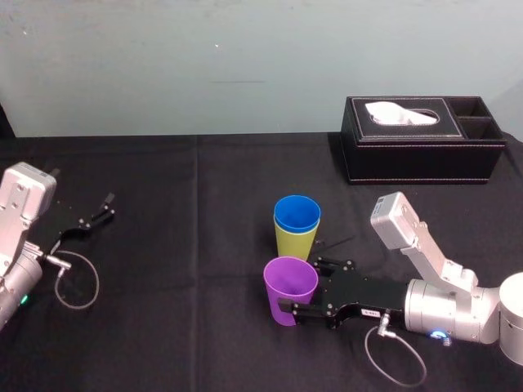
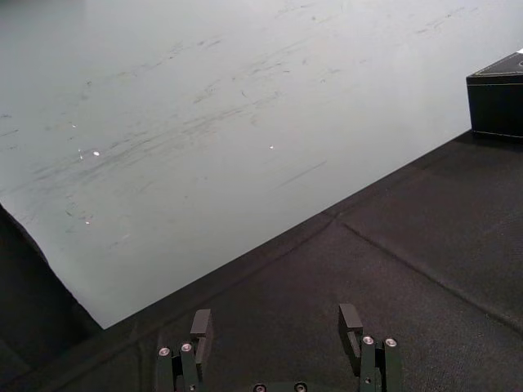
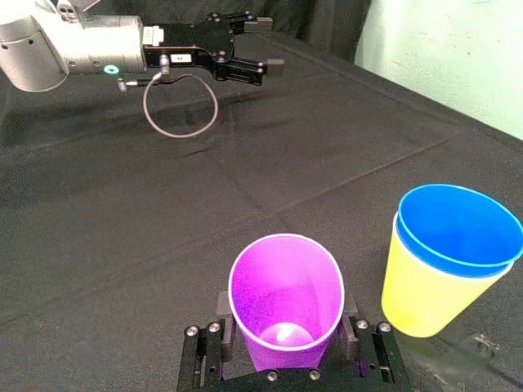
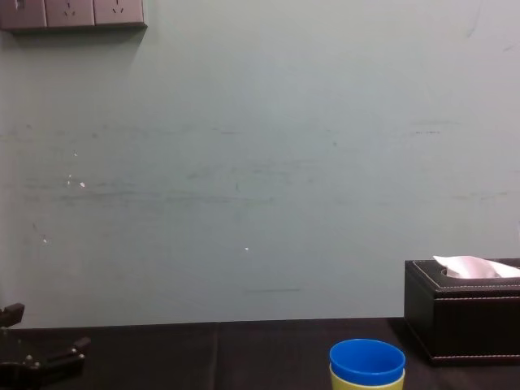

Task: Stack the three plastic cups sequentially using one hand.

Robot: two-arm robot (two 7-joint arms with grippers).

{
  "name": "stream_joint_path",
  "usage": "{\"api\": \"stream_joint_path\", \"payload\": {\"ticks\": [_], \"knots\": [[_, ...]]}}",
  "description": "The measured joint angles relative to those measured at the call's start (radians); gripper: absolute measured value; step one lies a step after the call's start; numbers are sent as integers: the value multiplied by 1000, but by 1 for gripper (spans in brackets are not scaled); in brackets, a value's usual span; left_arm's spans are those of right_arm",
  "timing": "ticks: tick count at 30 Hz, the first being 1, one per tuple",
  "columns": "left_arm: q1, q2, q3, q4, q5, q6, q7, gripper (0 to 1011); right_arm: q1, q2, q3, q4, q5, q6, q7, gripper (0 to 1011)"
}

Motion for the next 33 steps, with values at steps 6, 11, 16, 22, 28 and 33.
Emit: {"api": "stream_joint_path", "payload": {"ticks": [6,11,16,22,28,33], "knots": [[0,0,0,0,0,0,0,1011,-1,1,0,-1,0,-1,0,729],[0,0,0,0,0,0,0,1011,-1,1,0,-1,1,-1,0,729],[0,0,0,0,0,0,0,1011,-1,1,0,-1,1,-1,0,729],[0,0,0,0,0,0,0,1011,-28,19,16,-53,1,5,-27,729],[0,0,0,0,0,0,0,1011,-62,60,50,-155,11,47,-60,729],[0,0,0,0,0,0,0,1011,-73,87,72,-217,24,93,-79,729]]}}
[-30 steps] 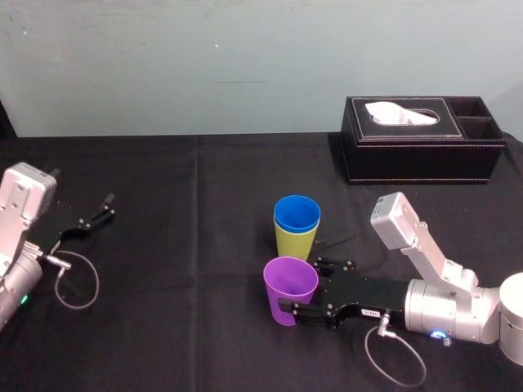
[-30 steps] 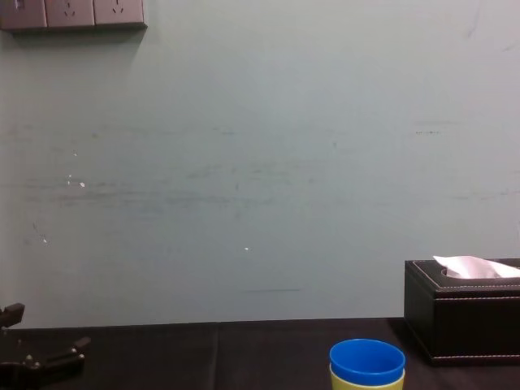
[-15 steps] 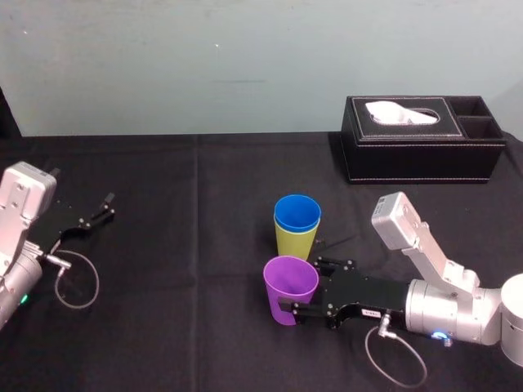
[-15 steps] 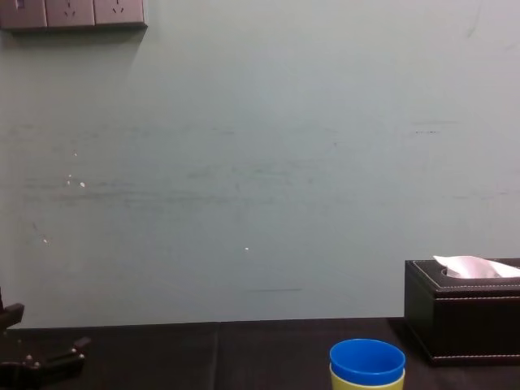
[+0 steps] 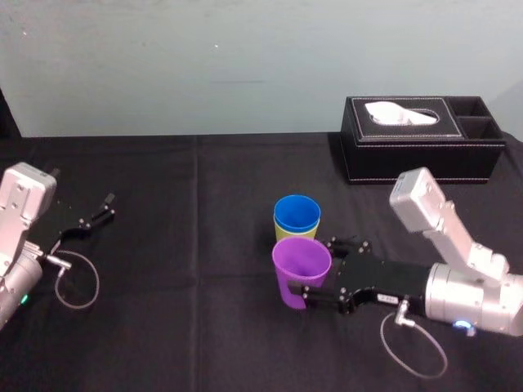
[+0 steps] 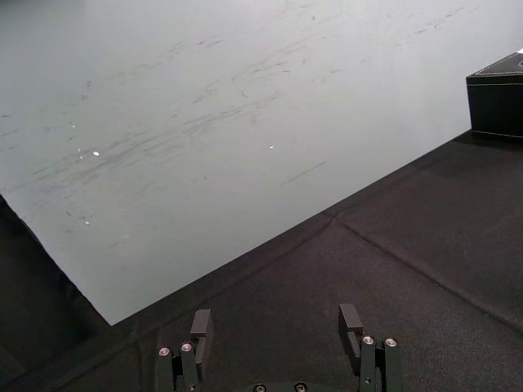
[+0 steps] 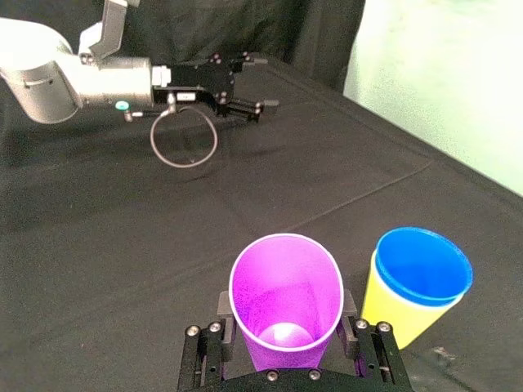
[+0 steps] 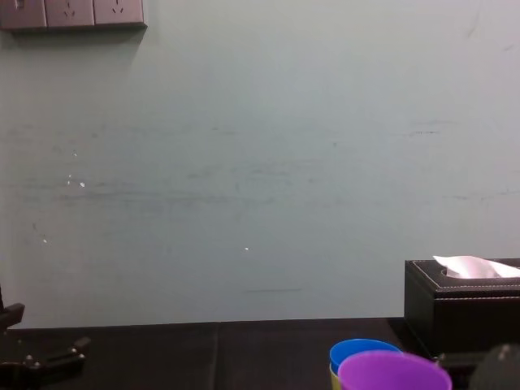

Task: Stack the three plastic cups sequentially using one hand.

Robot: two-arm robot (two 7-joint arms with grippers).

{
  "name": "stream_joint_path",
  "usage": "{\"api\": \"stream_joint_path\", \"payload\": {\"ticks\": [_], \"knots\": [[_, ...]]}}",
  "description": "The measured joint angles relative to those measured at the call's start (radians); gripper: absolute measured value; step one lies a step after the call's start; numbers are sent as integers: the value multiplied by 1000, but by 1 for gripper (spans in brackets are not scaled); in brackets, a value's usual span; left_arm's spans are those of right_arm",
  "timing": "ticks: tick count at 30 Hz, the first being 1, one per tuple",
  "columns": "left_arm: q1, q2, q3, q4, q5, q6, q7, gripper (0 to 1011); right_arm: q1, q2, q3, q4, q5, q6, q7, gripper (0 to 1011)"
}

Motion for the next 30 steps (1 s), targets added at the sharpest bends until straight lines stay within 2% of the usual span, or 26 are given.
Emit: {"api": "stream_joint_path", "payload": {"ticks": [2,6,13,21,30], "knots": [[0,0,0,0,0,0,0,1011,-5,20,20,-44,18,32,-9,729],[0,0,0,0,0,0,0,1011,-5,39,43,-80,44,56,-12,729],[0,0,0,0,0,0,0,1011,18,48,68,-98,82,81,-24,729],[0,0,0,0,0,0,0,1011,82,21,71,-49,138,120,-35,729],[0,0,0,0,0,0,0,1011,156,-18,41,26,165,148,-45,729]]}}
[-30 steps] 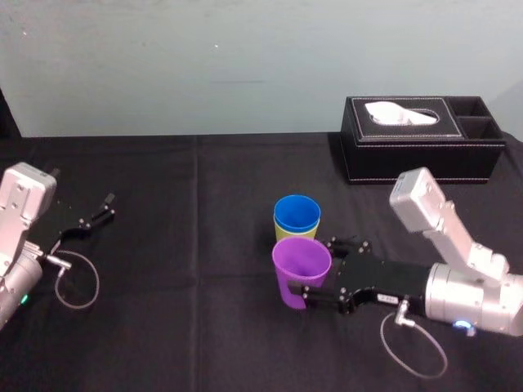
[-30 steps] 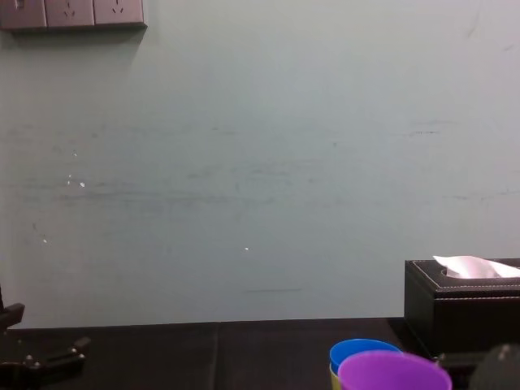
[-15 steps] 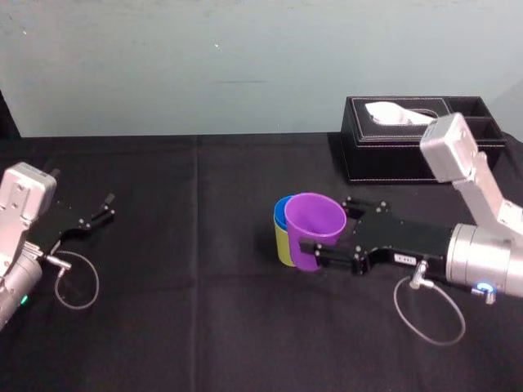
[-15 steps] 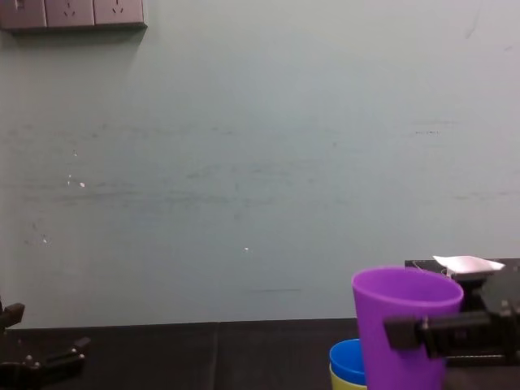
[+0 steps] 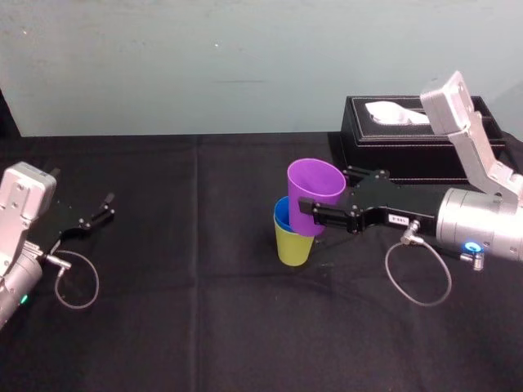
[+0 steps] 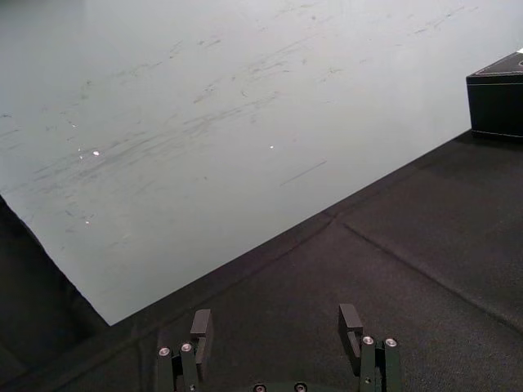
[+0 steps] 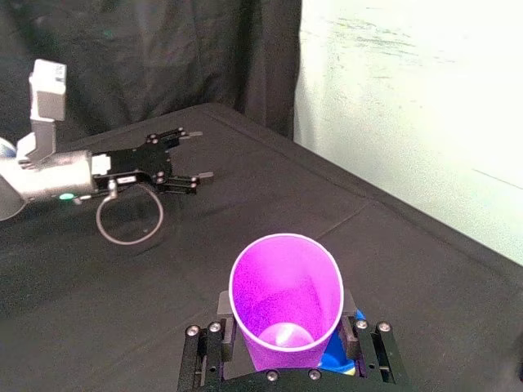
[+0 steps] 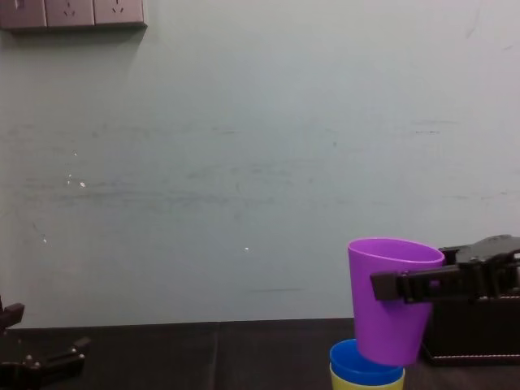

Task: Stack the three plastic cups sequentially using one hand.

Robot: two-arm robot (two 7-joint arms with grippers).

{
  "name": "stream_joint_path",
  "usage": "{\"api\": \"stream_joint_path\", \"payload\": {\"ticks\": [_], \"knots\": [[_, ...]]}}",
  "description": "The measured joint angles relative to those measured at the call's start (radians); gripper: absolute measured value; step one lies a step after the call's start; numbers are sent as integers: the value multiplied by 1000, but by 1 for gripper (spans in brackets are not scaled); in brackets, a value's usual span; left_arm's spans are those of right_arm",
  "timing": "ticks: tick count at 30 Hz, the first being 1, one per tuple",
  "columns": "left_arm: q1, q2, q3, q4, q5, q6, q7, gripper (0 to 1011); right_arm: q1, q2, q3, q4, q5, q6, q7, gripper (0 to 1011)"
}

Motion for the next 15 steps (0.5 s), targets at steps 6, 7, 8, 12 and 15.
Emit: {"api": "stream_joint_path", "payload": {"ticks": [6,7,8,12,15], "knots": [[0,0,0,0,0,0,0,1011,46,-21,-31,45,-16,0,-18,729],[0,0,0,0,0,0,0,1011,52,-24,-34,51,-19,0,-21,729],[0,0,0,0,0,0,0,1011,62,-30,-40,62,-25,0,-26,729],[0,0,0,0,0,0,0,1011,86,-45,-55,90,-39,2,-31,729],[0,0,0,0,0,0,0,1011,103,-57,-66,112,-51,4,-32,729]]}}
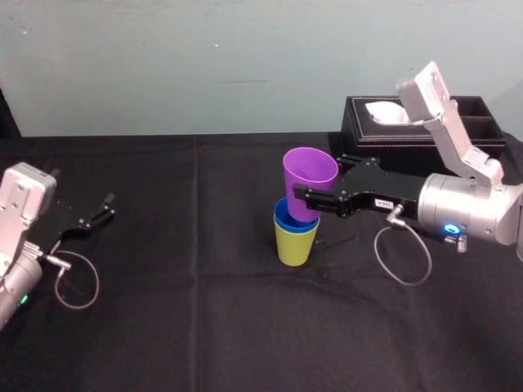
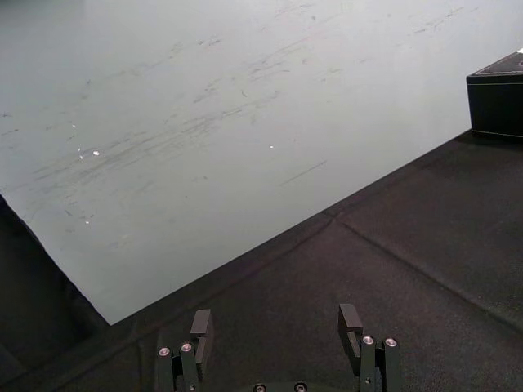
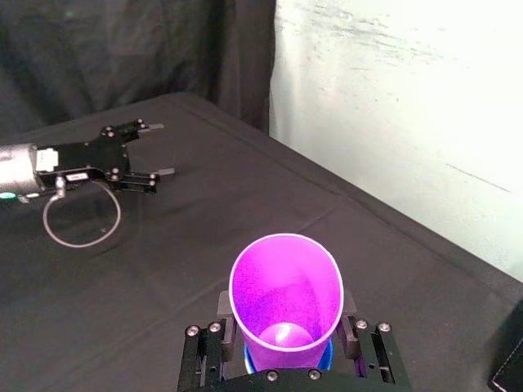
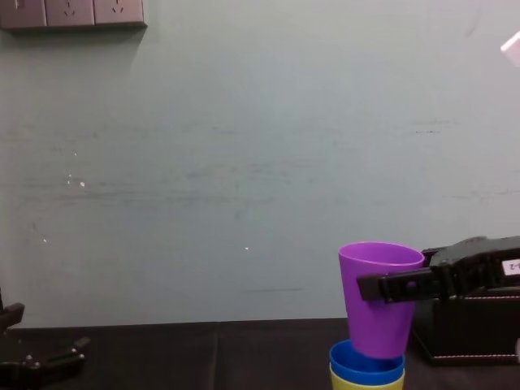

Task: Stack the three plastic cups sequentially using one hand.

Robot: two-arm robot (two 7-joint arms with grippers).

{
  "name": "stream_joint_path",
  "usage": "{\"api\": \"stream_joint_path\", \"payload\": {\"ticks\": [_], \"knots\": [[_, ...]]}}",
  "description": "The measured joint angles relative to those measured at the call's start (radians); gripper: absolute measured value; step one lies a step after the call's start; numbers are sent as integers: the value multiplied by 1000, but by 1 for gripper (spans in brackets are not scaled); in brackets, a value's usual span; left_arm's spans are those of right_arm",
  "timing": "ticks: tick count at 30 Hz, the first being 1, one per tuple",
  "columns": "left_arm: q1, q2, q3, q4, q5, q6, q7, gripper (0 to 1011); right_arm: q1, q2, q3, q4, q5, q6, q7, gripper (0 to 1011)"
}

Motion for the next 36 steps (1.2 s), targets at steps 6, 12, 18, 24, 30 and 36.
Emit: {"api": "stream_joint_path", "payload": {"ticks": [6,12,18,24,30,36], "knots": [[0,0,0,0,0,0,0,1011,21,-18,-18,29,-20,2,0,729],[0,0,0,0,0,0,0,1011,27,-28,-25,41,-36,2,-1,729],[0,0,0,0,0,0,0,1011,30,-37,-28,50,-45,2,-1,729],[0,0,0,0,0,0,0,1011,31,-47,-32,63,-55,-4,3,729],[0,0,0,0,0,0,0,1011,30,-55,-36,76,-68,-10,5,729],[0,0,0,0,0,0,0,1011,29,-58,-39,83,-77,-14,9,729]]}}
